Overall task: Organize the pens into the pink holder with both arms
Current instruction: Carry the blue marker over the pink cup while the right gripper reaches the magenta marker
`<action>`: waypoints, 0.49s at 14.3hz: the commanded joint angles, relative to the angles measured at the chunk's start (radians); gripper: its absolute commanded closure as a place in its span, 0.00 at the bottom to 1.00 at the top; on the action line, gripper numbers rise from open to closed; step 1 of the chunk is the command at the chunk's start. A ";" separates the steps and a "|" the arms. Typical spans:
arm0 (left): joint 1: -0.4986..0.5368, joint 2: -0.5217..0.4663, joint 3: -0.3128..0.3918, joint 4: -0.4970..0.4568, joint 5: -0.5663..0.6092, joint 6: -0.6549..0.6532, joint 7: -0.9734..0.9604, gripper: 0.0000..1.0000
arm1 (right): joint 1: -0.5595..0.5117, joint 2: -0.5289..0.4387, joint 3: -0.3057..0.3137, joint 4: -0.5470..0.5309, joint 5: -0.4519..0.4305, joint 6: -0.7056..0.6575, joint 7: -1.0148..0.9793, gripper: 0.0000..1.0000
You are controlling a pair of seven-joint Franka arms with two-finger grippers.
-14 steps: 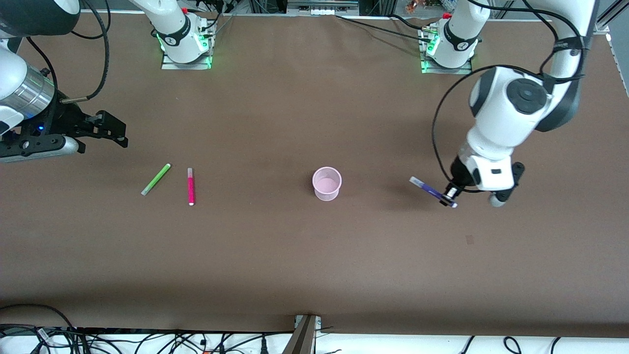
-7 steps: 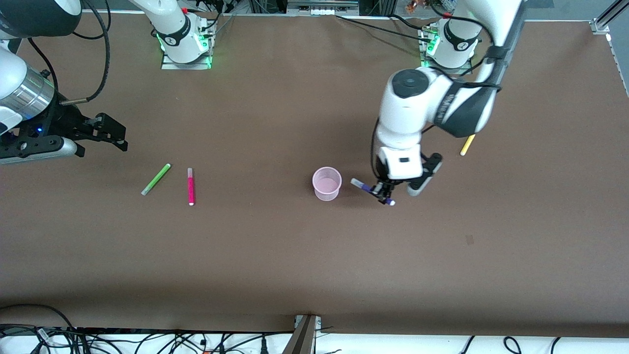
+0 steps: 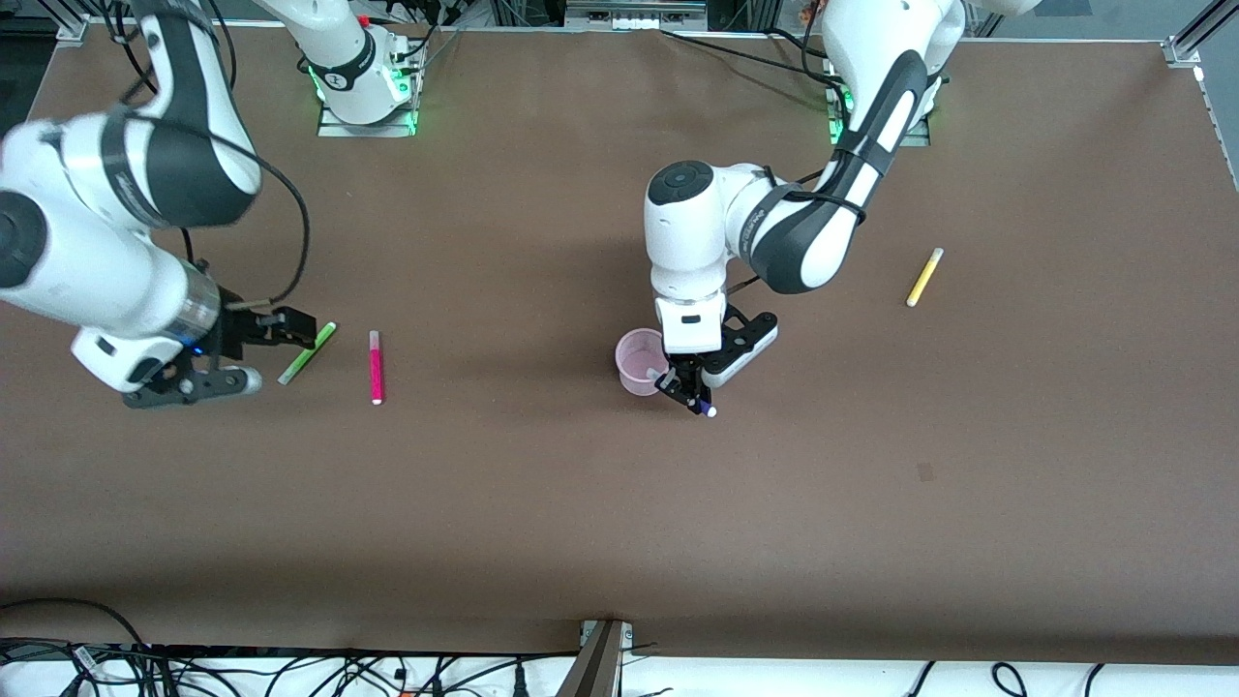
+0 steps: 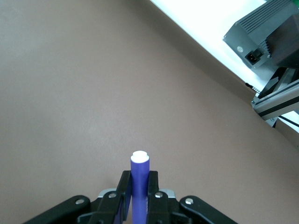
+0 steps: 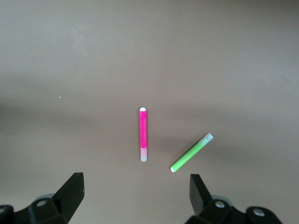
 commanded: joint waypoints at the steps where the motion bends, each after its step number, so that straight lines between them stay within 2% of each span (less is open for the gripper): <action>1: -0.059 0.007 0.025 0.037 0.076 -0.104 -0.050 1.00 | 0.010 0.014 -0.002 -0.053 -0.002 0.064 -0.017 0.00; 4: -0.077 -0.001 0.023 0.039 0.142 -0.130 -0.113 1.00 | 0.008 0.022 -0.002 -0.222 0.000 0.292 -0.014 0.00; 7: -0.125 0.005 0.023 0.039 0.144 -0.190 -0.116 1.00 | 0.007 0.111 -0.002 -0.279 0.001 0.454 -0.023 0.00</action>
